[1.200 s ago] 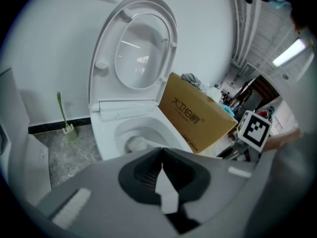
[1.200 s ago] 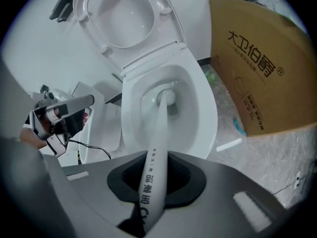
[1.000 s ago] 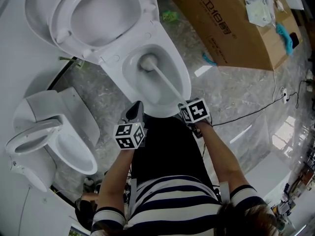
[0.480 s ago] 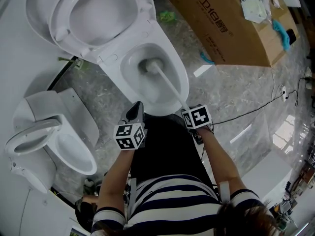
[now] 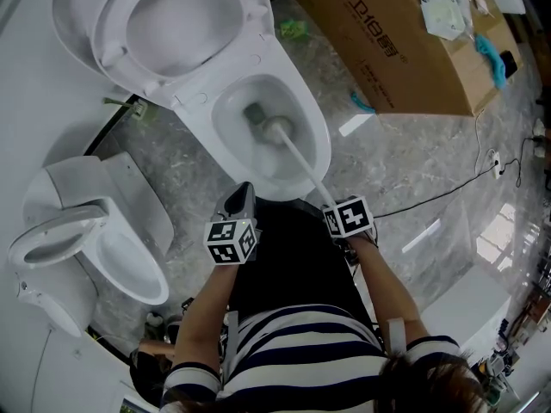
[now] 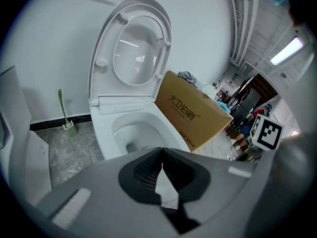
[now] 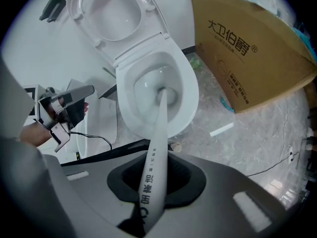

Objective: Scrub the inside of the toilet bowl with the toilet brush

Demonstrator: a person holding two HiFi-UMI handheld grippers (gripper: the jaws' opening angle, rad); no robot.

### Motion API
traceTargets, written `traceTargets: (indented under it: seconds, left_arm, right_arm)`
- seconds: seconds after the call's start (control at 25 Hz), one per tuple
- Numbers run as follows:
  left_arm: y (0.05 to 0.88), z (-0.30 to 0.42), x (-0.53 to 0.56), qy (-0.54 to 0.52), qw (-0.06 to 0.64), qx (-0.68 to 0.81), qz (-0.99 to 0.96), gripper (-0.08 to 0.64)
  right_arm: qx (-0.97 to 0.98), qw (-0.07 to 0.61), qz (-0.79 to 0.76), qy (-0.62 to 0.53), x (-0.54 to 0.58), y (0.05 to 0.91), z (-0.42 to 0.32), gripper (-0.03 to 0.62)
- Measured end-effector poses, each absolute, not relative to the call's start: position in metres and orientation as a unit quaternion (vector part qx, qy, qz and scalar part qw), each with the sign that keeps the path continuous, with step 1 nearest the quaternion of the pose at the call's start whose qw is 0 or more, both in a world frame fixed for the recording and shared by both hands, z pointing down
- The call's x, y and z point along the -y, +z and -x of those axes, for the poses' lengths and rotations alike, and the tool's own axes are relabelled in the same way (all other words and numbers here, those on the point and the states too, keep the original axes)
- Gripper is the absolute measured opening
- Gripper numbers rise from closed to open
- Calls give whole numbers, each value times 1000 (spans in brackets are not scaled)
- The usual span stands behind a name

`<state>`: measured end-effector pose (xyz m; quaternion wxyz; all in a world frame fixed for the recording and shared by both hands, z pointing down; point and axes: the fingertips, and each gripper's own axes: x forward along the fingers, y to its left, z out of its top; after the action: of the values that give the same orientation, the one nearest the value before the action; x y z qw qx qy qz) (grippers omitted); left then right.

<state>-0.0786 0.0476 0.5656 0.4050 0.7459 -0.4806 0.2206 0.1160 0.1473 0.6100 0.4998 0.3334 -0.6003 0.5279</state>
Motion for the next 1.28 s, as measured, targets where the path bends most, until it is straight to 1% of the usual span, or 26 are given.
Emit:
traceTargets:
  seconds: [0.36,0.72,0.88,1.28]
  left_arm:
    - [565,90,-52,218,407,496,-735,0]
    - [566,101,-60,210,415,512,-722,0]
    - [566,105,-62,207,418,516,-718,0]
    - [568,116,-60,204,419,525,-712,0]
  right_arm:
    - [598,505,-303,544,-163,608,-109,57]
    - [610,466,-270,581,-171,600,-84,56]
    - [621,445,-260,590,-161,597,-67,55]
    - [643,453,-262,559,-116,613,-38,57]
